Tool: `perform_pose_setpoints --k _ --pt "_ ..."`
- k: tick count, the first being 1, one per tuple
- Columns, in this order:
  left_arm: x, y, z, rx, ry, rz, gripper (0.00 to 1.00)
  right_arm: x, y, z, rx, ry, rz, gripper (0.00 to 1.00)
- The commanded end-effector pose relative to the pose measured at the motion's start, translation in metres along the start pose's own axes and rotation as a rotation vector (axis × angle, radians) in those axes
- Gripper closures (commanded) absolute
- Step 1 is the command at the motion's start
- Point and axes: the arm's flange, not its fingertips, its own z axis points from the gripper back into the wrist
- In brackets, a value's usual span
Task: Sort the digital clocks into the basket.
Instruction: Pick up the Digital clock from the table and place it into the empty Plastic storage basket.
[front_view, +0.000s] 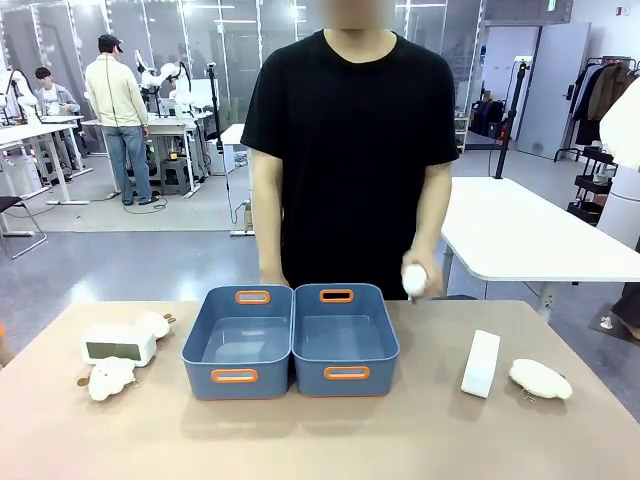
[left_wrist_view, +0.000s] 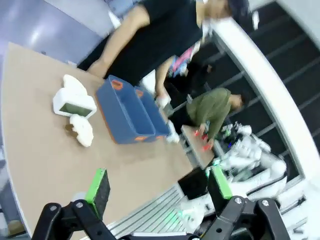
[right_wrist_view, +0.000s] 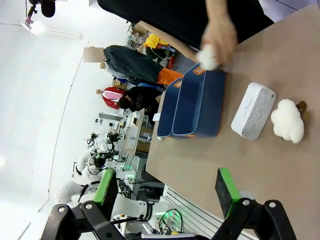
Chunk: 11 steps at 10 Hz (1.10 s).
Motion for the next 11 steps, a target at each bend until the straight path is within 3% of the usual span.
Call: perform_pose_setpoints --k 1,2,3,4,5,6,7,8,9,10,11 --pt "0.036 -0.017 -0.028 0.105 0.215 -0.304 0.0 0.001 0.002 0.002 0.007 0.001 0.008 0.0" --pt "0.053 -0.028 -0.05 0.114 0.352 -0.462 0.0 0.001 0.002 0.002 0.007 0.001 0.008 0.0" --pt "0.062 -0.042 -0.07 0.119 0.513 -0.731 0.0 0.001 0.002 0.002 0.007 0.001 0.008 0.0" --pt "0.063 -0.055 -0.097 0.098 0.609 -0.911 0.0 0.001 0.002 0.002 0.007 0.001 0.008 0.0" --pt "0.06 -0.069 -0.115 -0.07 0.704 -0.985 0.0 0.001 0.002 0.002 0.007 0.001 0.008 0.0" --pt "0.054 -0.068 -0.162 0.049 0.855 -1.258 0.0 0.001 0.002 0.002 0.007 0.001 0.008 0.0" --pt "0.039 -0.064 -0.196 0.081 0.965 -1.352 0.0 0.001 0.002 0.002 0.007 0.001 0.008 0.0" --pt "0.024 -0.063 -0.216 0.053 1.014 -1.353 0.0 0.001 0.002 0.002 0.007 0.001 0.008 0.0" --pt "0.019 -0.048 -0.246 0.045 0.949 -1.376 0.0 0.001 0.002 0.002 0.007 0.001 0.008 0.0" --pt "0.047 -0.075 -0.204 -0.004 0.919 -0.986 0.0 0.001 0.002 0.002 0.007 0.001 0.008 0.0" --pt "0.047 -0.075 -0.204 -0.004 0.919 -0.986 0.0 0.001 0.002 0.002 0.007 0.001 0.008 0.0"
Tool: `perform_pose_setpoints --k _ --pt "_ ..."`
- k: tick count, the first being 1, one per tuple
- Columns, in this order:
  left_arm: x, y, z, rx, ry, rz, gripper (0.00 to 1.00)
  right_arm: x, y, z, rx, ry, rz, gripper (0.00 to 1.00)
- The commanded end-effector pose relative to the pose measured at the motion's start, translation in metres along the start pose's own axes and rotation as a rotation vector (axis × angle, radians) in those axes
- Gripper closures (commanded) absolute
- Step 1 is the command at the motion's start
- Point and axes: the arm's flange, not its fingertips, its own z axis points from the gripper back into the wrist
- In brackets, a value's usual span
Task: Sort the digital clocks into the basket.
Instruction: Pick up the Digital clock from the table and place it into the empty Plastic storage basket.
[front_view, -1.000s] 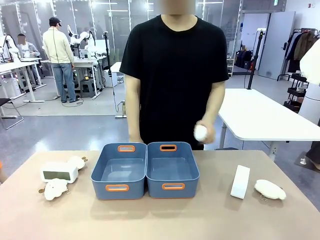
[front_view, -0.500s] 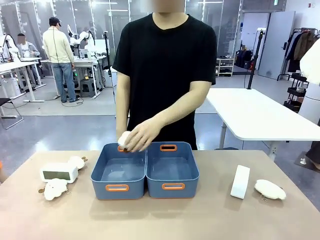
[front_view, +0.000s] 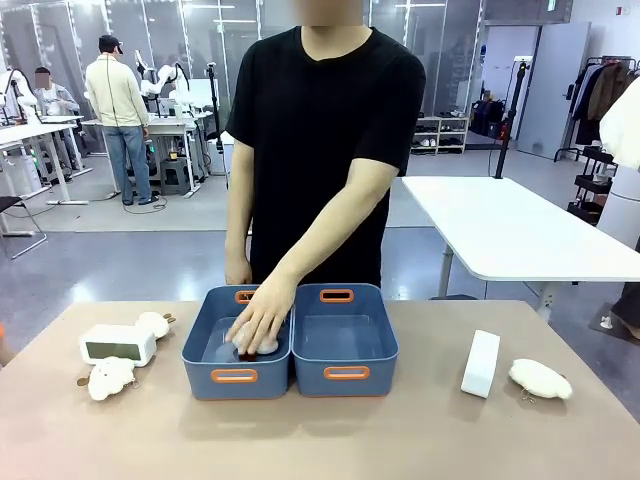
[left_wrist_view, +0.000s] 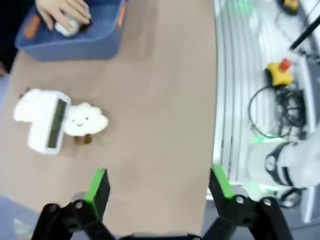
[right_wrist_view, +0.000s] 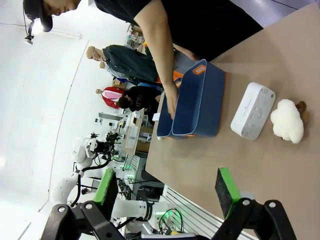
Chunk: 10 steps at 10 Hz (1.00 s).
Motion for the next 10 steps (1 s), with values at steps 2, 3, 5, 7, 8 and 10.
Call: perform_pose_setpoints --k 2,3,5,7,8,10 --pt "-0.006 -0.005 0.028 -0.018 -0.058 0.105 0.0 0.001 0.002 0.002 0.009 0.0 0.008 0.0" --pt "-0.009 -0.004 0.013 -0.001 -0.03 0.051 0.0 0.001 0.002 0.002 0.009 0.0 0.008 0.0" --pt "0.012 0.0 0.005 0.118 0.158 -0.027 0.0 0.001 0.002 0.002 0.009 0.0 0.008 0.0" --pt "0.045 0.063 -0.042 0.099 0.273 -0.06 0.0 0.001 0.002 0.002 0.009 0.0 0.008 0.0" --pt "0.066 0.095 -0.073 0.068 0.353 -0.078 0.0 0.001 0.002 0.002 0.009 0.0 0.008 0.0" --pt "0.098 0.125 -0.122 0.041 0.409 -0.102 0.0 0.001 0.002 0.002 0.009 0.0 0.008 0.0"
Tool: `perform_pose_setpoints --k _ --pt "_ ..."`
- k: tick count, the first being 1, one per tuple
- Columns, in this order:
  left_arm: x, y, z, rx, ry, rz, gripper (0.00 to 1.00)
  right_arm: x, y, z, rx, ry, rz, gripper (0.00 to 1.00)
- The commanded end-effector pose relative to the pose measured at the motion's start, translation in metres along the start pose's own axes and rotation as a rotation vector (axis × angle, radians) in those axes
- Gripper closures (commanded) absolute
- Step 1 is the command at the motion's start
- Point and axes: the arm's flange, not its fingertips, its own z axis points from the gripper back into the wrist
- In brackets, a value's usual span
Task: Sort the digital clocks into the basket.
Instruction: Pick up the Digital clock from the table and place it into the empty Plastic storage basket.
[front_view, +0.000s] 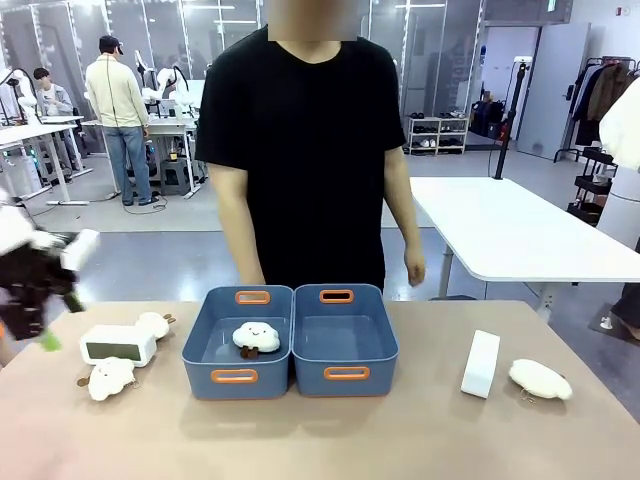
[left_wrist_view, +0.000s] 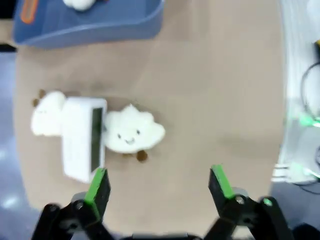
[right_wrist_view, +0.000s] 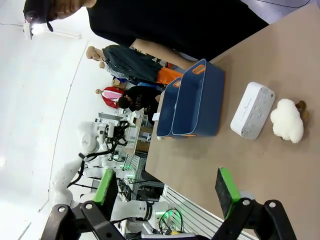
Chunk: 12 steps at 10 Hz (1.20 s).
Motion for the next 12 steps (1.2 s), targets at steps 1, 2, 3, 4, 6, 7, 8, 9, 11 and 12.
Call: perform_pose_setpoints --k 1,2,3,4,6,7,8,9,11,12 --pt "0.016 0.056 -0.026 0.076 0.133 -0.05 0.0 0.001 0.002 0.002 0.01 -0.001 0.009 0.0" --pt "0.022 0.073 -0.045 0.074 0.181 -0.058 0.0 0.001 0.002 0.002 0.01 -0.001 0.009 0.0" --pt "0.02 0.084 -0.051 0.106 0.22 -0.045 0.0 0.001 0.002 0.002 0.01 -0.001 0.009 0.0" --pt "0.014 0.101 -0.064 0.106 0.22 -0.082 0.0 0.001 0.002 0.002 0.01 -0.001 0.009 0.0" --pt "-0.01 0.116 -0.082 0.064 0.213 -0.104 0.0 0.001 0.002 0.002 0.01 -0.001 0.009 0.0" --pt "-0.018 0.12 -0.087 -0.003 0.139 -0.082 0.0 0.001 0.002 0.002 0.01 -0.001 0.009 0.0" --pt "-0.02 0.122 -0.098 -0.059 0.131 -0.086 0.0 0.001 0.002 0.002 0.01 -0.001 0.009 0.0" --pt "-0.019 0.128 -0.108 -0.053 0.14 -0.093 0.0 0.001 0.002 0.002 0.01 -0.001 0.009 0.0" --pt "-0.014 0.128 -0.126 -0.121 0.057 -0.079 0.0 0.001 0.002 0.002 0.01 -0.001 0.009 0.0" --pt "-0.008 0.127 -0.141 -0.103 0.108 -0.094 0.32 0.001 0.002 0.002 0.01 -0.001 0.009 0.0"
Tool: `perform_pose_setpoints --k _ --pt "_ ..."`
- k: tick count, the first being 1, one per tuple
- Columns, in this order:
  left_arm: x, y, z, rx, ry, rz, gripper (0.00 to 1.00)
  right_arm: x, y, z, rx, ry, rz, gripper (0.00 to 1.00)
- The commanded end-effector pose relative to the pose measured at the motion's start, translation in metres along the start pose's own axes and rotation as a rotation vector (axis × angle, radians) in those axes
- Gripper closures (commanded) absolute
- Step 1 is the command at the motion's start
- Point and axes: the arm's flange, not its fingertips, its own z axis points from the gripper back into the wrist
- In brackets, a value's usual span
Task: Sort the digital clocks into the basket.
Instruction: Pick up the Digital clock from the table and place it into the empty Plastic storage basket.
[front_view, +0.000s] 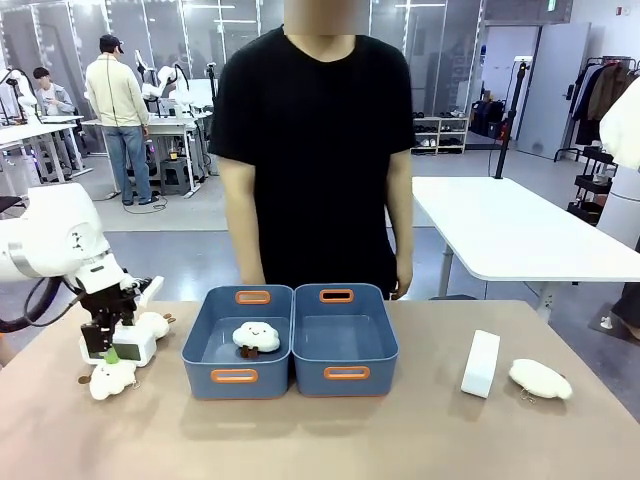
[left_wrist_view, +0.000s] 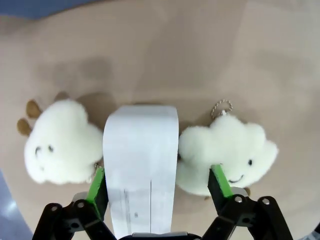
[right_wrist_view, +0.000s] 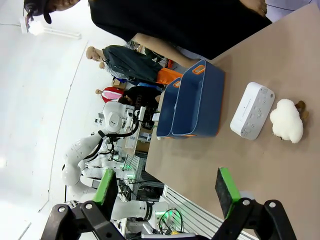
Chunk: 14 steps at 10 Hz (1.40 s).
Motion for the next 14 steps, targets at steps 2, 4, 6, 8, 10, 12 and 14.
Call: perform_pose_setpoints --k 2,4,6,8,10,12,14 --pt "0.004 0.004 -0.018 -0.031 0.046 -0.011 0.92 0.001 0.002 0.001 0.01 0.0 0.01 0.0" --pt "-0.002 0.002 -0.013 -0.016 0.066 -0.001 1.0 0.001 0.002 0.001 0.01 0.0 0.01 0.0" --pt "-0.002 -0.004 -0.001 -0.002 0.063 0.014 0.94 0.001 0.002 0.001 0.01 0.0 0.01 0.0" --pt "-0.002 -0.014 0.045 -0.018 0.002 0.064 1.0 0.001 0.002 0.001 0.01 0.0 0.01 0.0" --pt "-0.024 -0.046 0.149 0.005 -0.174 0.129 1.0 0.001 0.002 0.001 0.01 0.0 0.01 0.0" --pt "-0.067 -0.072 0.191 -0.061 -0.267 0.283 1.0 0.001 0.002 0.001 0.01 0.0 0.01 0.0" --pt "-0.14 -0.116 0.225 -0.079 -0.619 0.292 1.0 0.001 0.002 0.001 0.01 0.0 0.01 0.0"
